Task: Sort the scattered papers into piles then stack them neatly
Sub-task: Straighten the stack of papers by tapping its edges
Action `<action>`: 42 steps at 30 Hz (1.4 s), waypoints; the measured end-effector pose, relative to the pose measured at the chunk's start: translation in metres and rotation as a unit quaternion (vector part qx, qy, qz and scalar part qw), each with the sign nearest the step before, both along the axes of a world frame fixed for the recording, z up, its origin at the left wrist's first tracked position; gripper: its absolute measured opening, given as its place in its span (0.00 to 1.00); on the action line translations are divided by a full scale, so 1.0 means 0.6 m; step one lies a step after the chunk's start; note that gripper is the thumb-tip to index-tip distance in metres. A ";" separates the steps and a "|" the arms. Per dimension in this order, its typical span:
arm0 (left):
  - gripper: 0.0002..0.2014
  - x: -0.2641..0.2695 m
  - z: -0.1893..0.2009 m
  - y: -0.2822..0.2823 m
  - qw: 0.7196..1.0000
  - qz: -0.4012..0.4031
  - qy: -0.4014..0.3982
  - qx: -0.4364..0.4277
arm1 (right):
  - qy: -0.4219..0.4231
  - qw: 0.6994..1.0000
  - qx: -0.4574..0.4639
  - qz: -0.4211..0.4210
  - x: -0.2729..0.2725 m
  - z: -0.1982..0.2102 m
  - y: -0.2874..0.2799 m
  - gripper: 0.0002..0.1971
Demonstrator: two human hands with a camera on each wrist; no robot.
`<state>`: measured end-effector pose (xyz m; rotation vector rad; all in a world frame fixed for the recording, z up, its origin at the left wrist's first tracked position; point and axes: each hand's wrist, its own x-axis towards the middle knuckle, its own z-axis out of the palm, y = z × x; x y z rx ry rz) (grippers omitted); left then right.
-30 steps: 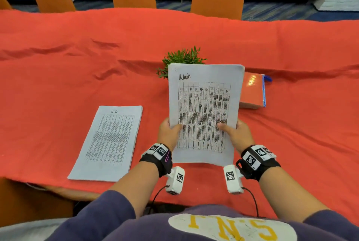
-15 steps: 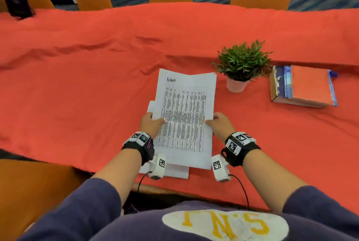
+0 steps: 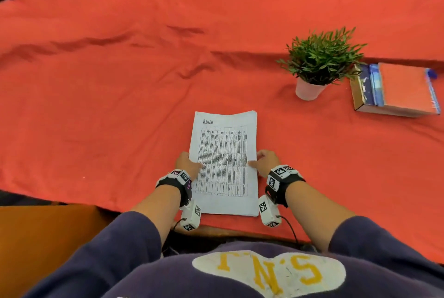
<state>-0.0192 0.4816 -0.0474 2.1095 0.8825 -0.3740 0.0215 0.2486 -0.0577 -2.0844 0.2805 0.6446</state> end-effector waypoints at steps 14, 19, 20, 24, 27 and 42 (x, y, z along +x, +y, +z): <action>0.10 0.031 -0.007 0.017 0.998 0.020 0.019 -0.058 | 0.106 0.994 0.000 -0.030 0.028 -0.006 0.013 0.16; 0.15 0.036 0.014 -0.009 0.998 0.012 0.004 -0.069 | 0.125 0.992 0.005 0.004 0.028 0.006 0.012 0.30; 0.15 0.038 0.022 -0.020 0.998 0.012 -0.001 -0.067 | 0.124 0.992 0.007 0.005 0.028 0.013 0.007 0.30; 0.15 0.054 0.056 -0.082 0.997 -0.019 -0.040 -0.056 | 0.111 0.993 0.028 -0.015 0.033 0.046 -0.046 0.23; 0.14 0.067 0.086 -0.156 0.993 -0.032 -0.097 -0.064 | 0.069 0.995 0.063 -0.043 0.037 0.076 -0.126 0.20; 0.13 0.085 0.167 -0.595 0.931 -0.060 -0.287 -0.217 | -0.103 0.979 0.137 -0.110 0.038 0.177 -0.583 0.15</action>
